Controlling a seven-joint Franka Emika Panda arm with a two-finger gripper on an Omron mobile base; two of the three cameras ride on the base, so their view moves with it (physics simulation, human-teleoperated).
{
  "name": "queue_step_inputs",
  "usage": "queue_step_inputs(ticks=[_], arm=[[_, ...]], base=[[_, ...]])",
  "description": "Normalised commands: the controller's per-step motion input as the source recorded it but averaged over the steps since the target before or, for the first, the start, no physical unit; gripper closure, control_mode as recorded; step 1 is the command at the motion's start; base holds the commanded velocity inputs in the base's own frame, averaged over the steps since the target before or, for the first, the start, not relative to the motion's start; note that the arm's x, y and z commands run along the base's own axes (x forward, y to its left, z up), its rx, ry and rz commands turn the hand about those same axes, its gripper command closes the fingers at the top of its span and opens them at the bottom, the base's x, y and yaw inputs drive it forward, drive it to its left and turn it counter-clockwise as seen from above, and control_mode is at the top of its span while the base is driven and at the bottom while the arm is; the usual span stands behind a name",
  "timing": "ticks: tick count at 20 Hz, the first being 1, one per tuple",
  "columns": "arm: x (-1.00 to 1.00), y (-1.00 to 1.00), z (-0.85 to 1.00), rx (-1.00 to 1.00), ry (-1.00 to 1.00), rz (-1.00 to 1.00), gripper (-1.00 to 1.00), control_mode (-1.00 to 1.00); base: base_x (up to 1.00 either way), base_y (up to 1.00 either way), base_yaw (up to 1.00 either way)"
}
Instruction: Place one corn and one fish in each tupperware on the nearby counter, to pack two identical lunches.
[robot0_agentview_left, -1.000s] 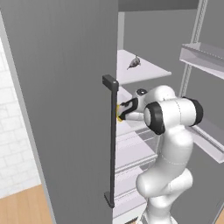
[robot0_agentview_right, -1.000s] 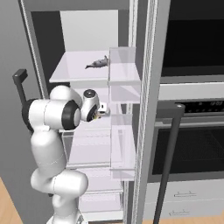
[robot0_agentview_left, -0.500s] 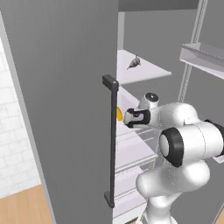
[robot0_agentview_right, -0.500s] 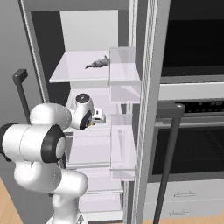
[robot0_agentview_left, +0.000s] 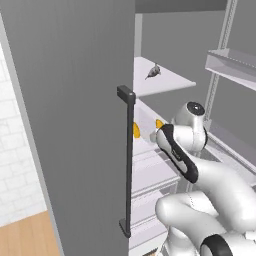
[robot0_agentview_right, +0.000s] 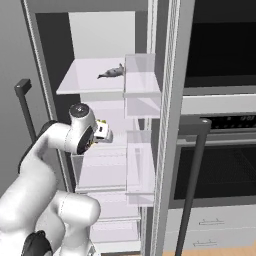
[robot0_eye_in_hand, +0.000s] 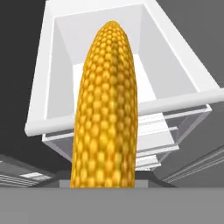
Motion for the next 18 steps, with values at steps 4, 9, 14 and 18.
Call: queue_step_inputs(ticks=[4,9,14,18], arm=[[-1.00,-0.01,0.43,0.02,0.00,-0.02,1.00,-1.00],[-1.00,0.00,0.50,0.00,0.00,0.00,1.00,-1.00],[-1.00,0.00,0.64,0.00,0.00,0.00,1.00,-1.00],[-0.74,0.00,0.39,0.00,0.00,0.00,1.00,1.00]], base=[[0.00,0.00,0.00],[0.00,0.00,0.00],[0.00,0.00,0.00],[-0.24,0.00,0.00]])
